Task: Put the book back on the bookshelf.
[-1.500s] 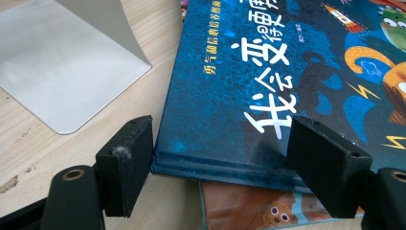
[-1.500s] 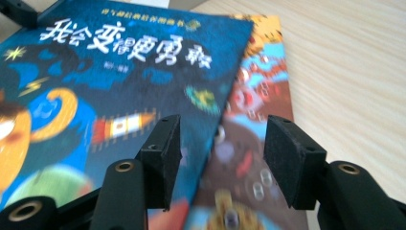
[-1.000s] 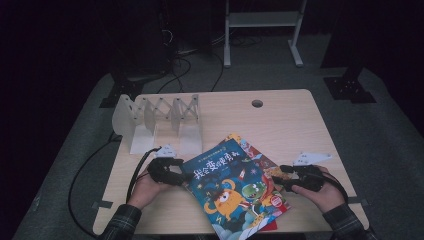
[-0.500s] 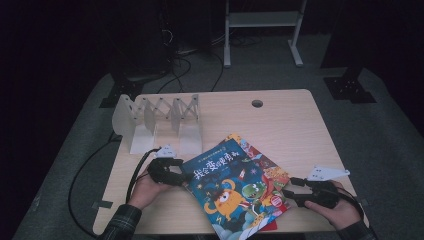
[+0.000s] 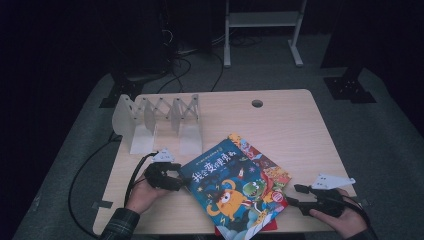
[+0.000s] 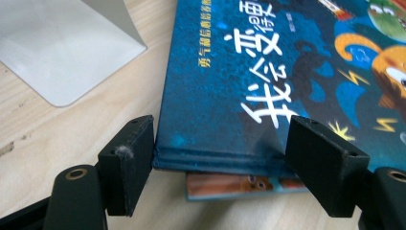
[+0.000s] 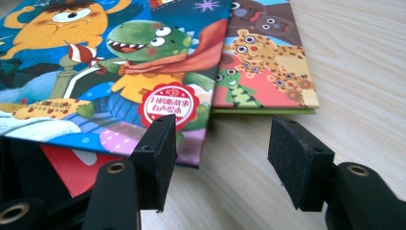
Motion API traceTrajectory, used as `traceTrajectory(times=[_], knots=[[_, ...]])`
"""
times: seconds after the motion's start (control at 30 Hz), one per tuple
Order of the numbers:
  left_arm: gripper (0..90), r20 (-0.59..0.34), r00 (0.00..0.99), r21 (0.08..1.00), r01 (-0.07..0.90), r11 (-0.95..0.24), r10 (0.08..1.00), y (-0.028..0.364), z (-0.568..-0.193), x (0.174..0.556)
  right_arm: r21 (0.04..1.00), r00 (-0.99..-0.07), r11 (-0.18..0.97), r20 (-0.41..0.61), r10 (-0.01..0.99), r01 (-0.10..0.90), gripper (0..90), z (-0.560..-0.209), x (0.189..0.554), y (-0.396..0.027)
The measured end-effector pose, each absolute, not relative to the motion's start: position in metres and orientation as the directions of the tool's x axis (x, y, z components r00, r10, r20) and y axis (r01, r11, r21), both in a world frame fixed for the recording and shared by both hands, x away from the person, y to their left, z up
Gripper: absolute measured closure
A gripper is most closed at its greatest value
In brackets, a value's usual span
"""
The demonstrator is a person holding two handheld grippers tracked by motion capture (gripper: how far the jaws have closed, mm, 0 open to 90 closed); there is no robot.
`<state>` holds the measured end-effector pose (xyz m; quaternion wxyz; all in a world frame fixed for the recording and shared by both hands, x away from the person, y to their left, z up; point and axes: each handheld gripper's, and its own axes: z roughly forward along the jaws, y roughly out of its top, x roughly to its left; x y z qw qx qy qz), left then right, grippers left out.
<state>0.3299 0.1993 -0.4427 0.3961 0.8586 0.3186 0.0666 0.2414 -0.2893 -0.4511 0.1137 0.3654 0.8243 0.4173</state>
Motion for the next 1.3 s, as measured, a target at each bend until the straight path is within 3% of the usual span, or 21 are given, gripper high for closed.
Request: traceTrajectory(times=[0.33,0.83,1.3], knots=[[25.1,-0.151,0.785,0.721,0.503,-0.476,0.6,0.2,-0.443,0.328,0.754,-0.694,0.393,0.114,0.711,0.526,41.1,-0.456,0.242,-0.296],[19.9,-0.156,0.808,0.705,0.494,-0.509,0.568,0.201,-0.442,0.325,0.756,-0.669,0.438,-0.001,0.744,0.487,42.0,-0.453,0.284,-0.288],[21.4,-0.158,0.842,0.68,0.472,-0.561,0.516,0.201,-0.436,0.306,0.751,-0.677,0.457,-0.019,0.736,0.476,43.8,-0.452,0.304,-0.28]])
